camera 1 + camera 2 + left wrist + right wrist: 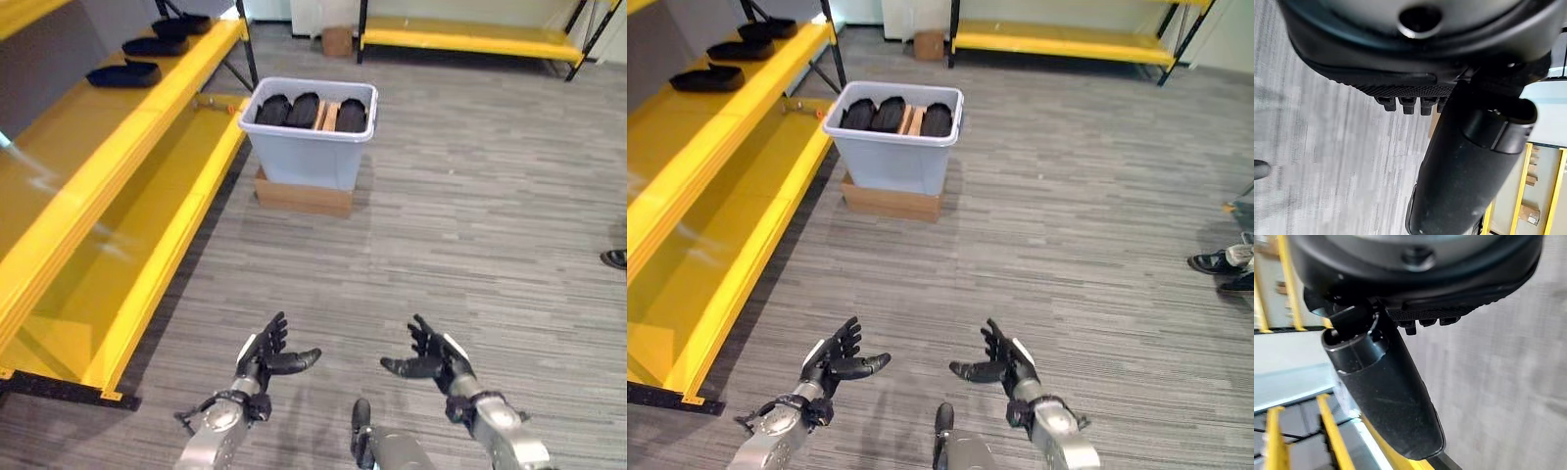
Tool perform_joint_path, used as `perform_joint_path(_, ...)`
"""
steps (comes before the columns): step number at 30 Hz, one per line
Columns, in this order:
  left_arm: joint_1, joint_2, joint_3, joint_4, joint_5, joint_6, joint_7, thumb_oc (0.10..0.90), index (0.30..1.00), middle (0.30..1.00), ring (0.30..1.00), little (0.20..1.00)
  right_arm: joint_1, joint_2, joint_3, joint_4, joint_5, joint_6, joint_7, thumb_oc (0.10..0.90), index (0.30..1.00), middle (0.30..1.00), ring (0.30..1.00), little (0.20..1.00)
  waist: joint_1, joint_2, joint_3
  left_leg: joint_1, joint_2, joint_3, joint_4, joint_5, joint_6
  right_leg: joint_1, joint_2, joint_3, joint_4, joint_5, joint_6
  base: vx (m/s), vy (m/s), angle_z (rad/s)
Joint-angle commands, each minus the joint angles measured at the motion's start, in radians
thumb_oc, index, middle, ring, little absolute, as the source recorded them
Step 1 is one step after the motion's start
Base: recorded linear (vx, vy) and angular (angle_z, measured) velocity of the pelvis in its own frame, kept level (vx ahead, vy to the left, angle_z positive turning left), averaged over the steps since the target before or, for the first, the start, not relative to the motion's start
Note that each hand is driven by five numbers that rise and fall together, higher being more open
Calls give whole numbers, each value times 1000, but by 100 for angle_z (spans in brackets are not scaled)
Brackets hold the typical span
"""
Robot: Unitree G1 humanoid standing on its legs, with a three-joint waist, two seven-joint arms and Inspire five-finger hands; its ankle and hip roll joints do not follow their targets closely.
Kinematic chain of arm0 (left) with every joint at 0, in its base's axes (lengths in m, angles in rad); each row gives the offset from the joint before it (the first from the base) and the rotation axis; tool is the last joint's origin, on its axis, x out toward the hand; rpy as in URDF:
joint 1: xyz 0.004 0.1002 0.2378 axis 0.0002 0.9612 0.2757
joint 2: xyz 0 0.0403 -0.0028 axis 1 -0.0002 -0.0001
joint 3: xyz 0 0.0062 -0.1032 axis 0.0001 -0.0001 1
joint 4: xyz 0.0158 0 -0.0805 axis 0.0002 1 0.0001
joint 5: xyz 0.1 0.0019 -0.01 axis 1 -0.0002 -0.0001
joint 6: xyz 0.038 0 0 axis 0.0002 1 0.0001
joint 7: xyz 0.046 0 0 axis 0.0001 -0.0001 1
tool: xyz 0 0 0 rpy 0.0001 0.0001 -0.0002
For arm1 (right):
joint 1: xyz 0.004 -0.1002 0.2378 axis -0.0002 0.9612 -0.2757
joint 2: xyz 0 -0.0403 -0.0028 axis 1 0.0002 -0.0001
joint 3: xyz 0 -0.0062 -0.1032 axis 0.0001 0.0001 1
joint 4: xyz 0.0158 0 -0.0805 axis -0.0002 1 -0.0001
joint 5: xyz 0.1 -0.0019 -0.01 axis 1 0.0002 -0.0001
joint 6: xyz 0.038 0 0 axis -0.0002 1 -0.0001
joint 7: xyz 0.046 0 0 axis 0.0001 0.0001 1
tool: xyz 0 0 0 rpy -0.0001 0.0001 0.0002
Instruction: Move parts from the plastic box to the shelf.
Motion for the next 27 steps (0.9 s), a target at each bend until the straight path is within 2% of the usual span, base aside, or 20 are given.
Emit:
perform_joint_path(1, -54, 28, 7, -116, -1, -112, -4, 900, 1000, 1000, 1000, 1000, -28, -12, -49, -43, 2, -101, -5, 900, 1000, 1000, 1000, 1000, 11, -34, 10, -61, 96, -37, 83, 130, -34, 52, -40, 17, 14, -50, 139, 38, -59, -9)
perform_joint_path(2, -57, 24, 3, -115, -4, -115, -2, 900, 1000, 1000, 1000, 1000, -27, -11, -49, -45, 5, -99, -2, 900, 1000, 1000, 1000, 1000, 21, -38, 22, -87, 78, -47, 133, 150, -40, 73, -40, 13, 6, -57, 132, 99, -21, -14)
perform_joint_path(3, -59, 23, 1, -111, -2, -113, 2, 900, 1000, 1000, 1000, 1000, -15, -14, -56, -48, 7, -99, -3, 900, 1000, 1000, 1000, 1000, 34, -43, 36, -149, 44, -53, 149, 133, -37, 103, -47, 21, -11, -64, 131, 153, -10, -7)
perform_joint_path(4, -56, 21, -2, -112, -1, -111, -2, 900, 1000, 1000, 1000, 1000, -7, -15, -57, -50, 5, -102, -5, 900, 1000, 1000, 1000, 1000, 37, -49, 38, -188, 40, -44, 105, 121, -23, 118, -53, 30, -21, -64, 136, 165, 21, 6)
perform_joint_path(6, -55, 20, -8, -107, -6, -112, -3, 900, 1000, 1000, 1000, 1000, -5, -11, -55, -46, 8, -109, -9, 900, 1000, 1000, 1000, 1000, 44, -62, 39, -238, 76, -34, 15, 106, -7, 140, -60, 40, -29, -73, 146, 128, 35, 13)
perform_joint_path(7, -55, 20, -8, -107, -6, -112, -3, 900, 1000, 1000, 1000, 1000, -5, -11, -55, -45, 8, -110, -9, 900, 1000, 1000, 1000, 1000, 46, -62, 40, -235, 77, -32, 15, 103, -7, 142, -60, 42, -28, -75, 147, 259, 175, -4)
perform_joint_path(8, -45, 27, -3, -101, -3, -113, 5, 900, 1000, 1000, 1000, 1000, -3, -5, -45, -35, -6, -112, -12, 900, 1000, 1000, 1000, 1000, 70, -58, 45, -282, 142, -58, -186, 188, -25, 178, -51, 68, -21, -100, 158, 212, 146, -17)
perform_joint_path(9, -45, 28, -3, -101, -3, -113, 5, 900, 1000, 1000, 1000, 1000, -3, -5, -45, -34, -7, -112, -12, 900, 1000, 1000, 1000, 1000, 71, -60, 47, -275, 141, -56, -192, 191, -27, 180, -52, 69, -20, -101, 157, 289, 213, -24)
perform_joint_path(10, -41, 30, 1, -100, -2, -113, 8, 900, 1000, 1000, 1000, 1000, -3, -3, -43, -32, -9, -114, -14, 900, 1000, 1000, 1000, 1000, 80, -50, 48, -295, 175, -71, -247, 254, -45, 198, -47, 77, -20, -114, 162, 156, 100, -24)
perform_joint_path(12, -38, 33, 7, -100, -4, -115, 11, 900, 1000, 1000, 1000, 1000, -3, 1, -41, -21, -7, -116, -17, 900, 1000, 1000, 1000, 1000, 94, -35, 48, -293, 211, -76, -342, 323, -67, 233, -43, 86, -22, -133, 171, 242, 176, -20)
perform_joint_path(13, -31, 31, 19, -97, -10, -117, 12, 900, 1000, 1000, 1000, 1000, -1, 8, -42, -29, -8, -111, -15, 900, 1000, 1000, 1000, 1000, 96, -30, 39, -250, 204, -75, -387, 294, -60, 235, -46, 90, -9, -145, 179, 234, 189, -23)
perform_joint_path(15, -33, 39, 23, -103, -8, -117, 9, 900, 1000, 1000, 1000, 1000, 4, 21, -41, -35, -12, -113, -11, 900, 1000, 1000, 1000, 1000, 101, -32, 28, -218, 181, -74, -416, 291, -47, 252, -54, 102, 4, -153, 186, 219, 162, -47)
perform_joint_path(17, -37, 46, 22, -105, 0, -123, 14, 900, 1000, 1000, 1000, 1000, 0, 35, -41, -37, -9, -115, -12, 900, 1000, 1000, 1000, 1000, 101, -33, 18, -197, 151, -63, -416, 271, -31, 253, -73, 104, 19, -152, 199, 173, 140, -47)
perform_joint_path(18, -37, 47, 23, -105, 0, -123, 14, 900, 1000, 1000, 1000, 1000, -1, 35, -41, -37, -9, -115, -12, 900, 1000, 1000, 1000, 1000, 101, -34, 18, -196, 150, -62, -415, 270, -30, 253, -74, 105, 21, -153, 199, 158, 141, -8)
perform_joint_path(21, -59, 57, 20, -96, 4, -129, 23, 900, 1000, 1000, 1000, 1000, -24, 49, -35, -27, -14, -113, -20, 900, 1000, 1000, 1000, 1000, 102, -43, 5, -225, 111, -37, -348, 212, -1, 246, -109, 101, 52, -153, 217, 211, 207, 19)
perform_joint_path(22, -63, 60, 21, -99, -1, -134, 35, 900, 1000, 1000, 1000, 1000, -42, 60, -31, -31, -4, -117, -19, 900, 1000, 1000, 1000, 1000, 105, -51, -6, -228, 83, -30, -323, 169, 25, 232, -133, 103, 98, -122, 236, 197, 206, 25)
perform_joint_path(23, -63, 60, 21, -99, -1, -134, 35, 900, 1000, 1000, 1000, 1000, -42, 60, -31, -31, -4, -117, -19, 900, 1000, 1000, 1000, 1000, 105, -52, -6, -229, 83, -29, -322, 168, 26, 231, -134, 104, 100, -123, 237, 194, 218, 21)
perform_joint_path(25, -65, 64, 28, -96, 14, -130, 45, 900, 1000, 1000, 1000, 1000, -42, 71, -27, -37, -7, -118, -15, 900, 1000, 1000, 1000, 1000, 104, -55, -5, -214, 61, -21, -311, 135, 57, 182, -155, 116, 208, -54, 254, 83, 120, 15)
perform_joint_path(26, -65, 64, 28, -96, 14, -130, 45, 900, 1000, 1000, 1000, 1000, -42, 71, -27, -37, -7, -118, -15, 900, 1000, 1000, 1000, 1000, 104, -55, -7, -215, 61, -21, -311, 136, 57, 181, -155, 116, 207, -54, 254, 124, 209, 9)
perform_joint_path(27, -73, 67, 25, -88, 19, -128, 51, 900, 1000, 1000, 1000, 1000, -47, 76, -14, -34, -18, -112, -18, 900, 1000, 1000, 1000, 1000, 98, -48, 6, -186, 46, -12, -312, 118, 84, 128, -169, 123, 332, 40, 262, 133, 225, 3)
